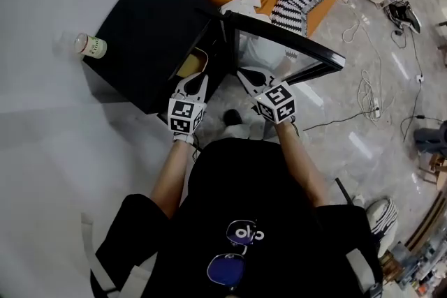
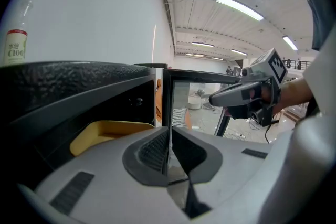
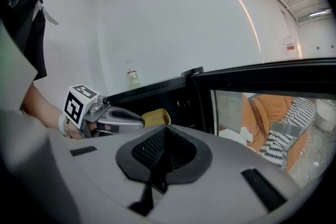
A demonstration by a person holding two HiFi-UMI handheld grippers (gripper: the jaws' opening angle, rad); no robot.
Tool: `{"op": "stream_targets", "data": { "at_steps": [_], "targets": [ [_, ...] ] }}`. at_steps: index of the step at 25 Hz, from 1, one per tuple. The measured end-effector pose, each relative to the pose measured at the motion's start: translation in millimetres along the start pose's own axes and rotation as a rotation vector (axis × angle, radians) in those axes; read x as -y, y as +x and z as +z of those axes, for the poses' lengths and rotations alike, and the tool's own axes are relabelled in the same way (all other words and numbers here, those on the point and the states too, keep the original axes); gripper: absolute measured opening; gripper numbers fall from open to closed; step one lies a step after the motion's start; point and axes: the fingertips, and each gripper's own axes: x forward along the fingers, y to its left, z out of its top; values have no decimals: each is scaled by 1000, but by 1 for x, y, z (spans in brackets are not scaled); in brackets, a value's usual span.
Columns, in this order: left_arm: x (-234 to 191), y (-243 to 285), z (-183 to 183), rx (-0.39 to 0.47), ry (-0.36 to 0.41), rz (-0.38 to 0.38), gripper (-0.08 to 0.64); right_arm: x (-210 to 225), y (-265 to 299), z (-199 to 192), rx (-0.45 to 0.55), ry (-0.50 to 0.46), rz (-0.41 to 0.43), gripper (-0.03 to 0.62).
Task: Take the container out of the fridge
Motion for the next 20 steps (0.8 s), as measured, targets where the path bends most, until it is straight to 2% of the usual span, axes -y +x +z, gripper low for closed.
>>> {"op": "stream_targets", "data": {
  "at_steps": [8,14,20],
  "targets": [
    [-1,8,-1,-27,25,14,9,-2,5,-14,-4,53,3,8],
    [-8,12,-2,-51,36,61,56,-1,5,-21,-15,74,23,8],
    [-16,17,-10,-95,37,71,80,-2,11,-21,-27,63,37,8]
  ]
}}
